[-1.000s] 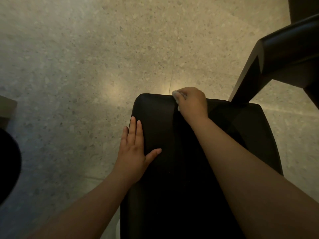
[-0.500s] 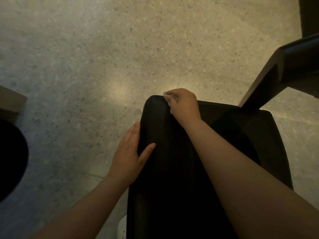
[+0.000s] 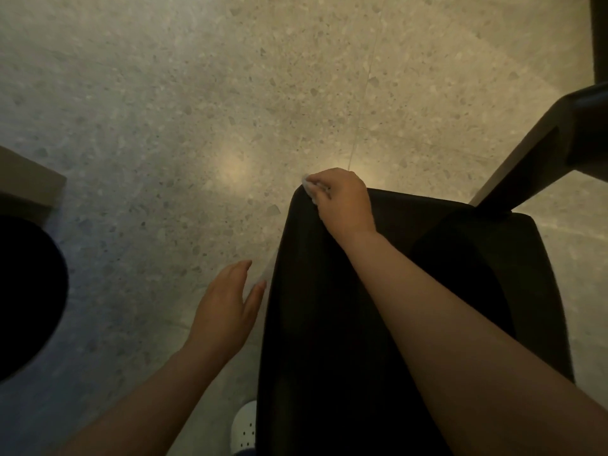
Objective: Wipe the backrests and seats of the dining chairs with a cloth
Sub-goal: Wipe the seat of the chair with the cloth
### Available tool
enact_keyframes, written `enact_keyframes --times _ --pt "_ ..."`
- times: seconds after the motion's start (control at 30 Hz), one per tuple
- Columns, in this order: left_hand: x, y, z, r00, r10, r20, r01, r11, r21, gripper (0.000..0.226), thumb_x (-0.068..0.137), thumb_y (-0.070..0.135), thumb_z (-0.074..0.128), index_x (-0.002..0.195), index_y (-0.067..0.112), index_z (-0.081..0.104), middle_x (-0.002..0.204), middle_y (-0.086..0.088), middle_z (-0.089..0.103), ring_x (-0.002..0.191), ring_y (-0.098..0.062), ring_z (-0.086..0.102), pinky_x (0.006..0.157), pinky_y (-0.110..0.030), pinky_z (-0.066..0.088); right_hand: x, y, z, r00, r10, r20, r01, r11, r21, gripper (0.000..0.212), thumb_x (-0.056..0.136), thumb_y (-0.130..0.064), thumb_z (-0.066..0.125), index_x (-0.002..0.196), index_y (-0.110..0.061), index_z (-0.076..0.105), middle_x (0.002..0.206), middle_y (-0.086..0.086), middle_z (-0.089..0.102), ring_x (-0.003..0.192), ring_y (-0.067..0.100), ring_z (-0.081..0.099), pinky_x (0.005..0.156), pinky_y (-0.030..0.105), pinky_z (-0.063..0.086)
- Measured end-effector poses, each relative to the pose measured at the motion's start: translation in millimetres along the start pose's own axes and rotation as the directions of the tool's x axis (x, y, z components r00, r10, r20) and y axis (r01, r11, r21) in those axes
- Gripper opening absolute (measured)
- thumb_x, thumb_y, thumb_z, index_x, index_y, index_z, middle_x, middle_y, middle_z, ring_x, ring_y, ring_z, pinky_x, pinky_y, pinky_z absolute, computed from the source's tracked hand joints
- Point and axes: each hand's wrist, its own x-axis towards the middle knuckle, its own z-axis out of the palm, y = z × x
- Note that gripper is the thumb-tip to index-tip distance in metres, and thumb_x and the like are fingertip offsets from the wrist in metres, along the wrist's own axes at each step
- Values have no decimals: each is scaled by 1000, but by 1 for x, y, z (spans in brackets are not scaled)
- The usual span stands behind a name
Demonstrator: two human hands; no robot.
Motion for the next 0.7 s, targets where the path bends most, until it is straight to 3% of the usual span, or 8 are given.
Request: enact_keyframes --times 0.07,0.17,0.23,0.3,0.4,0.5,0.6,0.7 --pt "0 -4 -2 1000 -27 0 27 1000 5 49 99 37 46 143 15 43 142 -6 49 129 -18 45 99 -22 27 -13 -4 -5 982 -93 162 87 995 40 22 95 -20 59 112 -14 72 101 3 68 82 7 58 78 18 47" --pt "-2 -5 -3 999 -47 17 47 999 12 49 99 38 45 143 15 43 142 -6 49 130 -20 44 101 -25 30 -39 -7 -3 916 -257 307 280 959 -33 22 93 -18 60 111 -12 72 107 3 70 96 7 56 91 5 34" --pt "-6 -5 -1 998 -53 45 52 998 30 50 99 38 44 144 15 42 144 -5 47 131 -20 43 103 -27 31 -43 -8 -3 936 -225 271 238 971 -14 23 94 -20 58 110 -13 72 106 3 70 99 12 59 93 19 43" --pt "-11 -4 1 997 -50 58 48 998 33 51 99 39 44 144 16 41 144 -4 47 132 -18 43 103 -26 31 -31 -6 -6 983 -148 108 153 987 -44 23 94 -15 56 109 -10 72 106 6 69 101 21 61 90 33 48" --pt "-13 -4 2 998 -42 56 41 999 23 51 99 39 44 144 16 41 144 -4 47 131 -18 43 101 -25 30 -15 -8 -7 998 -23 -59 17 995 -103 23 95 -13 54 111 -8 70 111 10 67 107 25 58 94 36 45" --pt "-11 -3 0 998 -31 47 30 999 19 49 99 36 46 143 14 43 143 -5 48 131 -18 44 100 -22 27 -34 -13 5 997 -69 -32 62 981 -181 19 94 -7 58 108 -8 70 107 10 66 107 25 55 91 41 50" --pt "-10 -2 -2 999 -15 43 14 1000 27 48 99 34 47 141 12 45 140 -7 50 129 -19 45 98 -21 26 -59 -14 11 984 -127 126 141 983 -116 26 95 -13 58 118 -14 68 119 4 65 119 20 49 104 32 37" --pt "-11 0 -3 999 3 33 -4 1000 22 47 99 34 47 140 13 46 139 -7 52 127 -19 47 98 -20 27 -68 -14 3 965 -94 245 107 994 -39 27 94 -15 57 119 -15 68 121 3 65 117 19 53 102 27 38"
